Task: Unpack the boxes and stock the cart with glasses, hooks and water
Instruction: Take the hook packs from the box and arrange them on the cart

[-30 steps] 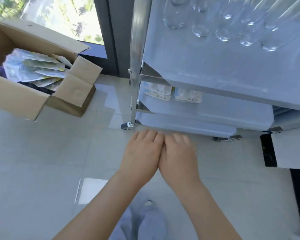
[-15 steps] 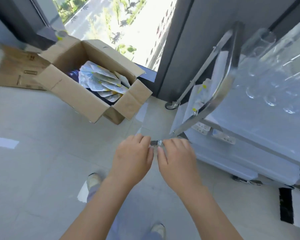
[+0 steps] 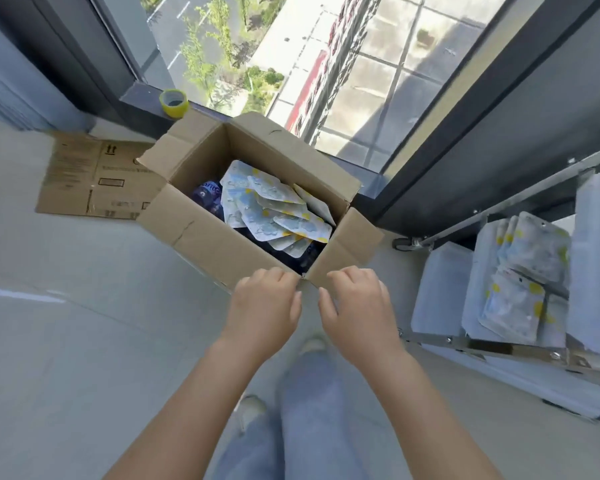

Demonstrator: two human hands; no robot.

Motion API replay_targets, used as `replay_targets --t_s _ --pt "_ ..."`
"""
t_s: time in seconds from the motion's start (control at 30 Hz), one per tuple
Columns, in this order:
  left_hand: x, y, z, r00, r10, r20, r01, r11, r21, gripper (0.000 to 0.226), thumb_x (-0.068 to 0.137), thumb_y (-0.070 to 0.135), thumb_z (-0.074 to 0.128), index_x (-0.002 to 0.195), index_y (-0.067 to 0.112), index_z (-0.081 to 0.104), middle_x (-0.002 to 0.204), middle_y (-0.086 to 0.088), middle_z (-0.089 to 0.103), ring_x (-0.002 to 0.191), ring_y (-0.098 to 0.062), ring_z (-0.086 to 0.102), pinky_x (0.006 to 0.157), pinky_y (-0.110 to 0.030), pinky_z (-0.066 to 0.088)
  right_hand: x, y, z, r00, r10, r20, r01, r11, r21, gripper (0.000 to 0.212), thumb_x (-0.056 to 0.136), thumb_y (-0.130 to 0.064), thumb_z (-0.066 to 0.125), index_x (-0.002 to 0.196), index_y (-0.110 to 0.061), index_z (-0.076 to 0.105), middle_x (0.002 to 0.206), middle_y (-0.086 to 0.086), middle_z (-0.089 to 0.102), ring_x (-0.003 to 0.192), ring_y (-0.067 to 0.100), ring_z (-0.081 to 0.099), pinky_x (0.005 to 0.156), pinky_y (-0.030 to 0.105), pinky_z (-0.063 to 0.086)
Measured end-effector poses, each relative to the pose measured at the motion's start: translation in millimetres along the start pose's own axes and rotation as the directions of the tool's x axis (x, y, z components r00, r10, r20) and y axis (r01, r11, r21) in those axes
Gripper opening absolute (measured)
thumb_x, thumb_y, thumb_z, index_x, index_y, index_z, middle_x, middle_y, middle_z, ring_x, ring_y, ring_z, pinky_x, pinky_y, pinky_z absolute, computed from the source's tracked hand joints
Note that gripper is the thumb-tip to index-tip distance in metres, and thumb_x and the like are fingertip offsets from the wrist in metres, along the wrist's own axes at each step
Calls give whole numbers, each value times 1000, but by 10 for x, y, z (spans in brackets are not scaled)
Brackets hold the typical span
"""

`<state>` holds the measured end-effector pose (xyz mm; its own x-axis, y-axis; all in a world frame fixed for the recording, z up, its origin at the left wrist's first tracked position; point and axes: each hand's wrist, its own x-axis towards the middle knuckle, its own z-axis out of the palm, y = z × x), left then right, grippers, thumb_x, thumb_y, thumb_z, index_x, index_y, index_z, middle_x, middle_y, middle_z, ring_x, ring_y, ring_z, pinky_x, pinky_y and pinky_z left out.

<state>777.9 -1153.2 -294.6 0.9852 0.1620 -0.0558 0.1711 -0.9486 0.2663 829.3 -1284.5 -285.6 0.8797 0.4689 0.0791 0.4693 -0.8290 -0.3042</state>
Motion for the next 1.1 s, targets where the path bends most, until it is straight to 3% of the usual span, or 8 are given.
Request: replay_targets --t_s 0.13,0.37,0.5,0.6,0.73,0.87,1.0,1.1 --pt "654 -333 6 996 -13 83 9 999 47 24 70 29 48 67 14 67 59 0 60 50 -23 60 41 -28 43 602 42 331 998 42 42 -41 999 -17 23 75 -25 45 57 -13 53 59 1 55 57 25 54 53 28 44" --pt "1771 -1115 139 975 15 220 -39 993 108 29 50 19 87 62 14 62 56 1 56 47 -22 56 39 -26 39 1636 21 1003 971 55 234 -46 998 -43 27 72 -27 37 52 -14 50 55 1 52 53 24 53 47 26 42" --pt "2300 -1648 366 915 -12 404 -38 993 115 19 84 23 64 99 10 64 91 -5 64 82 -27 61 64 -33 46 2083 -7 1498 925 59 375 -39 997 -59 15 62 -19 61 52 -13 51 54 2 51 51 24 52 46 25 40" --pt "2627 -2067 693 849 -27 527 -38 993 112 29 98 26 37 121 14 51 118 -3 55 108 -24 50 80 -31 39 2336 -53 1954 790 140 597 -121 990 -72 10 82 -15 59 78 -6 60 80 9 58 79 30 56 65 32 41" --pt "3072 -2512 1366 777 9 630 -133 980 149 24 95 17 40 119 15 46 116 -2 53 105 -24 50 72 -30 33 2626 -65 2706 634 275 722 -291 951 -107 25 97 -23 37 113 -9 52 113 6 52 107 26 45 81 34 36" --pt "3326 -2703 1960 806 149 573 -275 951 139 61 78 19 69 133 16 43 128 -6 49 113 -26 50 79 -32 41 2834 -84 3388 491 391 778 -556 829 -65 27 97 -22 38 117 -7 50 119 10 51 113 28 45 85 34 38" --pt "3536 -2594 2318 610 307 730 -522 849 79 72 95 11 44 151 20 -1 158 -11 -4 145 -30 -3 114 -48 11 2853 -153 3677 417 551 723 -795 606 -4 30 94 -15 39 120 -5 51 123 12 50 114 28 46 88 34 39" --pt "3676 -2566 2487 551 388 739 -619 784 50 64 98 12 38 151 19 2 157 -13 4 144 -33 3 112 -51 12 2819 -148 3736 420 603 678 -844 534 48 29 92 -10 39 117 -6 53 120 10 51 112 27 47 85 32 40"
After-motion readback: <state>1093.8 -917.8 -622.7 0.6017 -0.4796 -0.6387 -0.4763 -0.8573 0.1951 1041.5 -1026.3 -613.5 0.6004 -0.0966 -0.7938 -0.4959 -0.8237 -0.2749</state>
